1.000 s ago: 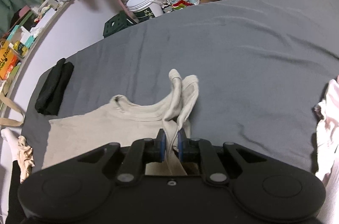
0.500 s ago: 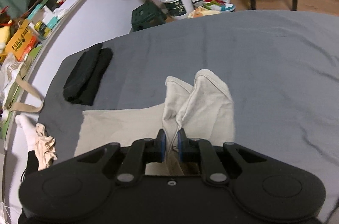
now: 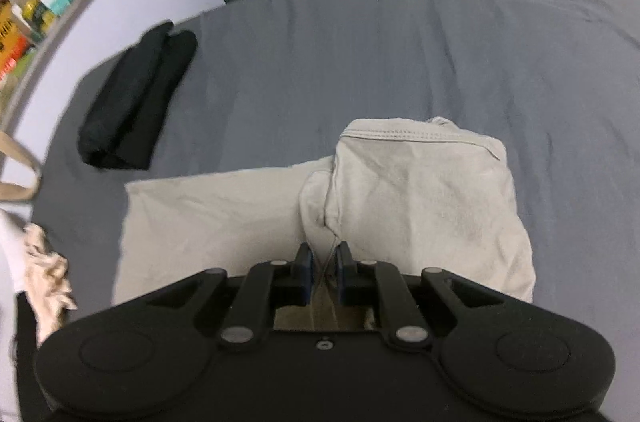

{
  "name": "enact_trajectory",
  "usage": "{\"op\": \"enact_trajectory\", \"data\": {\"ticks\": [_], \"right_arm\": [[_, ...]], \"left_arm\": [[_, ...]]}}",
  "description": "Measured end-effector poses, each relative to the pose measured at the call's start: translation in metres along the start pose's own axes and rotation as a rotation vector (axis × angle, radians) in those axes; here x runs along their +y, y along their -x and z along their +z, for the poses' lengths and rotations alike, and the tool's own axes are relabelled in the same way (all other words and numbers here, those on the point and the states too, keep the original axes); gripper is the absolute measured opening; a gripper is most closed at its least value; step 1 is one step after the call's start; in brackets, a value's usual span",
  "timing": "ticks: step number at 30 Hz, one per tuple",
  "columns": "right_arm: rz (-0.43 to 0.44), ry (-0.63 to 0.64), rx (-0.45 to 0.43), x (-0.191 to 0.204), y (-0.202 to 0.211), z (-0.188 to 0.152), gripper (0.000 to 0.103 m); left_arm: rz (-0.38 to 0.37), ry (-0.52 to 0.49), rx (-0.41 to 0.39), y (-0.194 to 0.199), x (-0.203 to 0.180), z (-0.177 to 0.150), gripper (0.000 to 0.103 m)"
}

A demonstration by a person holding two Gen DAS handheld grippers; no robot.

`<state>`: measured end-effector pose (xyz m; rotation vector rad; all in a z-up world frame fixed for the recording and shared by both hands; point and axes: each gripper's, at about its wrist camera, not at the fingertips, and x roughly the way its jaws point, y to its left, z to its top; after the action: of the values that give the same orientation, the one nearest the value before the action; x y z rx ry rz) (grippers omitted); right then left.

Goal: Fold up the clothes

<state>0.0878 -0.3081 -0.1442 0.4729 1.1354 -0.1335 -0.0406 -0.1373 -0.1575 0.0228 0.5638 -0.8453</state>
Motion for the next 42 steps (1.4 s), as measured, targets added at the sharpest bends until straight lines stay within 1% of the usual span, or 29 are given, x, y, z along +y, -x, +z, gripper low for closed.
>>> {"op": "enact_trajectory", "data": {"ticks": [1, 12, 16, 17, 18, 19, 20, 21, 23, 24, 26, 27, 31, 32, 34, 35, 36, 37, 38, 39, 40, 41, 42], "right_arm": [[-0.006, 0.000, 0.001, 0.001, -0.003, -0.001, 0.012], [0.089, -0.060, 0.023, 0.008, 0.005, -0.002, 0.012], [0.150, -0.081, 0.035, 0.007, 0.010, -0.001, 0.013], [0.150, -0.089, 0.036, 0.007, 0.006, 0.000, 0.013], [0.150, -0.097, 0.037, 0.007, 0.002, 0.001, 0.018], [0.148, -0.101, 0.040, 0.007, -0.002, 0.001, 0.020], [0.143, -0.098, 0.045, 0.008, -0.007, 0.002, 0.034], [0.138, -0.094, 0.049, 0.009, -0.011, 0.003, 0.040], [0.150, -0.076, 0.058, 0.012, -0.014, 0.004, 0.041], [0.155, -0.052, 0.060, 0.013, -0.011, 0.003, 0.045], [0.127, 0.048, 0.058, 0.012, 0.005, 0.000, 0.053], [0.113, 0.098, 0.057, 0.012, 0.013, -0.002, 0.055], [0.057, 0.298, 0.053, 0.011, 0.045, -0.008, 0.055], [0.043, 0.348, 0.052, 0.010, 0.054, -0.010, 0.055], [0.018, 0.439, 0.050, 0.008, 0.068, -0.014, 0.055], [0.017, 0.460, 0.050, 0.002, 0.068, -0.016, 0.054], [0.016, 0.480, 0.049, -0.003, 0.069, -0.019, 0.049], [0.015, 0.501, 0.049, -0.009, 0.070, -0.022, 0.046], [0.014, 0.521, 0.049, -0.014, 0.071, -0.025, 0.038], [0.013, 0.542, 0.049, -0.020, 0.072, -0.028, 0.030], [0.012, 0.562, 0.049, -0.025, 0.072, -0.030, 0.026], [0.011, 0.583, 0.049, -0.031, 0.073, -0.033, 0.026], [0.010, 0.604, 0.048, -0.036, 0.074, -0.036, 0.026]], "left_arm": [[0.001, 0.003, -0.001, 0.000, 0.000, -0.001, 0.093], [0.014, 0.056, -0.033, 0.002, 0.010, -0.002, 0.093], [0.020, 0.070, -0.029, -0.004, 0.014, -0.003, 0.093], [0.022, 0.072, -0.028, -0.004, 0.014, -0.004, 0.093], [0.024, 0.071, -0.028, -0.005, 0.015, -0.005, 0.093], [0.028, 0.068, -0.027, -0.005, 0.015, -0.006, 0.093], [0.028, 0.066, -0.029, -0.006, 0.015, -0.006, 0.093], [0.026, 0.065, -0.033, -0.007, 0.015, -0.006, 0.093], [0.022, 0.064, -0.040, -0.009, 0.015, -0.005, 0.094], [0.020, 0.063, -0.044, -0.010, 0.015, -0.005, 0.093], [0.016, 0.062, -0.051, -0.011, 0.015, -0.005, 0.094], [0.014, 0.061, -0.055, -0.012, 0.015, -0.005, 0.094], [0.005, 0.059, -0.070, -0.016, 0.015, -0.004, 0.094], [-0.004, 0.078, -0.076, -0.018, 0.017, -0.002, 0.094], [-0.035, 0.150, -0.092, -0.023, 0.024, 0.003, 0.093], [-0.041, 0.185, -0.097, -0.026, 0.028, 0.006, 0.093], [-0.029, 0.198, -0.091, -0.030, 0.029, 0.010, 0.093], [-0.009, 0.192, -0.080, -0.034, 0.029, 0.013, 0.092], [0.015, 0.174, -0.070, -0.039, 0.027, 0.017, 0.090], [0.030, 0.156, -0.055, -0.044, 0.025, 0.020, 0.085], [0.036, 0.147, -0.036, -0.050, 0.025, 0.023, 0.075], [0.041, 0.138, -0.017, -0.056, 0.024, 0.026, 0.068], [0.048, 0.147, 0.004, -0.061, 0.025, 0.028, 0.052]]}}
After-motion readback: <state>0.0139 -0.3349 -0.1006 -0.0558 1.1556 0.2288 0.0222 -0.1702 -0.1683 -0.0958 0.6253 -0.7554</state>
